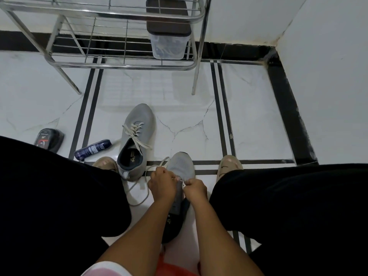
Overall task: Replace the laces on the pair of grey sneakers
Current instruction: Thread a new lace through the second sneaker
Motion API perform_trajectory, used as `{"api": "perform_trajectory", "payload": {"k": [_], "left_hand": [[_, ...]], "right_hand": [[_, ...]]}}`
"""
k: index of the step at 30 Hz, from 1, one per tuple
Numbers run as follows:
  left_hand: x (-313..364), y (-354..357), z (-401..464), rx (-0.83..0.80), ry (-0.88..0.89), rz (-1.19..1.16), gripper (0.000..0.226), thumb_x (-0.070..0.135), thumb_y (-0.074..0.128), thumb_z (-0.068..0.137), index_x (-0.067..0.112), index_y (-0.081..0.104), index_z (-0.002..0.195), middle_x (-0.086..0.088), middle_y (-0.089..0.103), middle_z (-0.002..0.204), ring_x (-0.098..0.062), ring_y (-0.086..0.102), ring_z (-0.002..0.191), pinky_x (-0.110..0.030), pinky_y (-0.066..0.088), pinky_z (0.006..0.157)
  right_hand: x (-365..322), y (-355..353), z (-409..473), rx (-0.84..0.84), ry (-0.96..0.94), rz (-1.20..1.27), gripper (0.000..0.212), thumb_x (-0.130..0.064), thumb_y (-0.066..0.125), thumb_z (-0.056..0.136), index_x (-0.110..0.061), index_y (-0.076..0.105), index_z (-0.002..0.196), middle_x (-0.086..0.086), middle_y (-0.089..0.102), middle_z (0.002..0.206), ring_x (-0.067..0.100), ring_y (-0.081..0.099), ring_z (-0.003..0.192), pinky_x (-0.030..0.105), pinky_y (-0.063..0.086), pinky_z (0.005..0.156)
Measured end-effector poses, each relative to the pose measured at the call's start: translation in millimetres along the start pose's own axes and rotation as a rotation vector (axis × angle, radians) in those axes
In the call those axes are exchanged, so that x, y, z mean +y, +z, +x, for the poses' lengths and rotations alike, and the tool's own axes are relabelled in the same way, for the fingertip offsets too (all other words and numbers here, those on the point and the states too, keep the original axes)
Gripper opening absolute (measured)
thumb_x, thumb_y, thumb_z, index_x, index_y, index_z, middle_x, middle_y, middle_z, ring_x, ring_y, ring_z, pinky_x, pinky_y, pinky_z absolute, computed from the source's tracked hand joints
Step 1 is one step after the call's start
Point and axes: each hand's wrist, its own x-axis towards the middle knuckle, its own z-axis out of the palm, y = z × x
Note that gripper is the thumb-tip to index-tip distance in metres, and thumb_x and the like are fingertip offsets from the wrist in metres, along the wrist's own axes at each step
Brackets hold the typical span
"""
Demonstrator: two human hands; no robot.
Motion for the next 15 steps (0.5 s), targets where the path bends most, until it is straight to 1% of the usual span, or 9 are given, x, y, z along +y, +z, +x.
{"api": "perform_trajectory", "payload": {"k": [3, 6, 10, 13, 15], "left_hand": [[2, 5, -5, 0.044, -0.108, -0.119, 0.017, 0.03, 0.061, 0.088, 0.022, 0.073, 0.097, 0.003, 0.043, 0.135, -0.022, 0.034, 0.127, -0.038, 0.029, 0.105], [3, 11, -6, 0.055, -0.146, -0.144, 0.018, 0.032, 0.061, 0.088, 0.024, 0.073, 0.099, 0.003, 0.041, 0.14, -0.023, 0.032, 0.13, -0.04, 0.029, 0.106], [2, 15, -7, 0.069, -0.06, -0.043, 0.019, 0.034, 0.061, 0.088, 0.026, 0.074, 0.1, 0.002, 0.038, 0.143, -0.022, 0.029, 0.133, -0.041, 0.025, 0.11], [0, 18, -5, 0.087, 0.017, 0.051, 0.02, 0.034, 0.058, 0.088, 0.027, 0.073, 0.099, 0.004, 0.036, 0.146, -0.02, 0.024, 0.137, -0.039, 0.015, 0.113], [-2, 20, -3, 0.122, 0.052, 0.125, 0.02, 0.034, 0.057, 0.086, 0.028, 0.073, 0.097, 0.006, 0.039, 0.143, -0.019, 0.024, 0.134, -0.039, 0.009, 0.112]], "right_hand": [[0, 0, 2, -0.013, 0.007, 0.038, 0.034, -0.011, 0.054, 0.091, -0.017, 0.066, 0.122, 0.006, 0.061, 0.13, 0.027, 0.056, 0.119, 0.024, 0.045, 0.093], [0, 0, 2, -0.011, 0.017, 0.061, 0.034, -0.009, 0.054, 0.09, -0.017, 0.067, 0.12, 0.006, 0.062, 0.128, 0.027, 0.057, 0.117, 0.024, 0.045, 0.092], [2, 2, 3, -0.01, 0.031, 0.106, 0.036, -0.008, 0.054, 0.089, -0.018, 0.067, 0.121, 0.005, 0.063, 0.127, 0.026, 0.058, 0.114, 0.024, 0.047, 0.09], [2, 4, 4, -0.011, 0.035, 0.132, 0.035, -0.006, 0.054, 0.088, -0.017, 0.068, 0.119, 0.005, 0.064, 0.125, 0.026, 0.059, 0.112, 0.026, 0.049, 0.092], [3, 5, 4, -0.018, 0.037, 0.139, 0.035, -0.006, 0.053, 0.088, -0.016, 0.068, 0.118, 0.005, 0.064, 0.124, 0.026, 0.059, 0.112, 0.027, 0.049, 0.094]]}}
